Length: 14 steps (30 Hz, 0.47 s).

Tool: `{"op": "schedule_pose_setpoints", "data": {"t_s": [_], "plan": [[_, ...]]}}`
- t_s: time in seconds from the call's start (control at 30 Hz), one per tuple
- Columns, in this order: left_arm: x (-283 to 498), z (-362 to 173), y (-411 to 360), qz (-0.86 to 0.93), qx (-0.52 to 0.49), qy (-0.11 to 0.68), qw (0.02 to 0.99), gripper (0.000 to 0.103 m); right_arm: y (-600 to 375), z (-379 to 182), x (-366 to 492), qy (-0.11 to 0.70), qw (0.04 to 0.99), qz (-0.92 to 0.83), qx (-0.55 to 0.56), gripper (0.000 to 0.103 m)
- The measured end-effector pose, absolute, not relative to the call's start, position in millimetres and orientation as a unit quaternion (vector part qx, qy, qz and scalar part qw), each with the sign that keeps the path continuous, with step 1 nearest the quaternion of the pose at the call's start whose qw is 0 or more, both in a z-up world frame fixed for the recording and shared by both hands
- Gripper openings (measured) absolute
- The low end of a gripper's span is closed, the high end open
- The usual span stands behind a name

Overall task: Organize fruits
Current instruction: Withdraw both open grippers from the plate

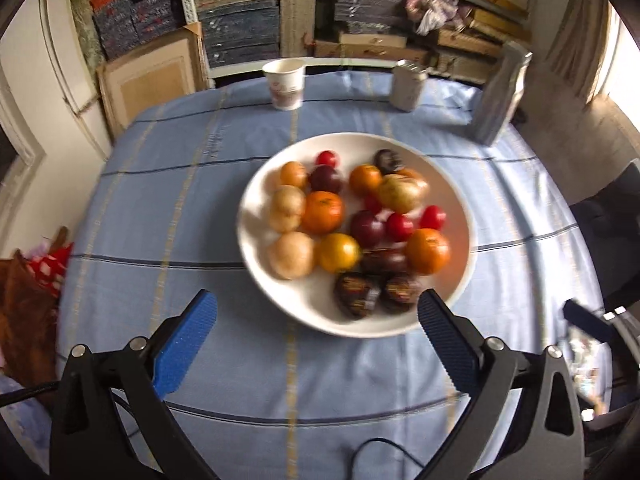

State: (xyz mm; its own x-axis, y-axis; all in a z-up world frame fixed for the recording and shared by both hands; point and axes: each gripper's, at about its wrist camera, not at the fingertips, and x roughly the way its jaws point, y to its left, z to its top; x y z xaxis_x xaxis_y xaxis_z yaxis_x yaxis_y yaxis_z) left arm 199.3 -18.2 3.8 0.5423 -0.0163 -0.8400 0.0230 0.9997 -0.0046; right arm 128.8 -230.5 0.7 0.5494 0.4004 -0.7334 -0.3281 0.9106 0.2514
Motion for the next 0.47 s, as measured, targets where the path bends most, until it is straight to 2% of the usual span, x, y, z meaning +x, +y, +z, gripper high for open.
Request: {"op": "schedule_pose_setpoints", "data": {"t_s": [0.13, 0.47], "plan": [[185.1, 14.6, -27.9, -0.018, 0.006, 0.437, 0.899, 0.099, -236.7, 6.0, 122.2, 0.419, 0.884, 0.202, 0.045, 0.079], [184.5, 14.6, -22.2, -0.01, -0.005, 0.456, 0.89, 0.099, -231.5, 11.3, 123.5, 0.412, 0.887, 0.205, 0.04, 0.08]]}}
